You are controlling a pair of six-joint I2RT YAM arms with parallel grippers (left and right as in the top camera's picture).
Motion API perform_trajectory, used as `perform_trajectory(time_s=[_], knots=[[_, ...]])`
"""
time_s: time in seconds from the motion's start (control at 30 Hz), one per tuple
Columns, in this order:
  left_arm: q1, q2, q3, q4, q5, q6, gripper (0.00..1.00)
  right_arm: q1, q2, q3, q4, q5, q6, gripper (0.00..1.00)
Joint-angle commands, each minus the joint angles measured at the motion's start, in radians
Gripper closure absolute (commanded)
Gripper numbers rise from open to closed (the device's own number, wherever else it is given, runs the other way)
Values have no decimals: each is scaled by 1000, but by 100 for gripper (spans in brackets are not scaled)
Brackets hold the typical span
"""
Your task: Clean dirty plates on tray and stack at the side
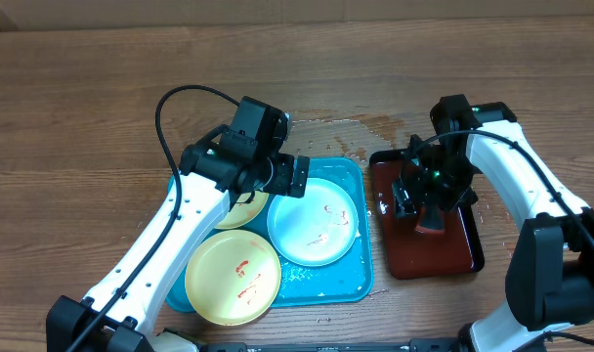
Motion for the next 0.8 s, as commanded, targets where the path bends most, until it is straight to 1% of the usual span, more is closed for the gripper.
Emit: perform_trajectory(time_s=[0.0,0.1,0.33,0.5,0.57,0.63,0.77], knots=[[-5,4,21,7,4,19,0,-3,-14,-11,-8,5,109,0],[-5,4,21,7,4,19,0,-3,-14,-34,7,5,129,0],[-5,4,21,6,4,19,0,-3,-14,-134,139,13,127,0],[-5,4,21,7,4,19,0,-3,-14,-157,219,87,131,0],[-5,4,21,6,4,19,0,-4,-14,-158,242,113,155,0],[-5,4,21,5,4,19,0,-11,-14,-158,259,141,209,0],[-5,4,21,5,3,19,0,-32,-14,-164,279,150,263,0]])
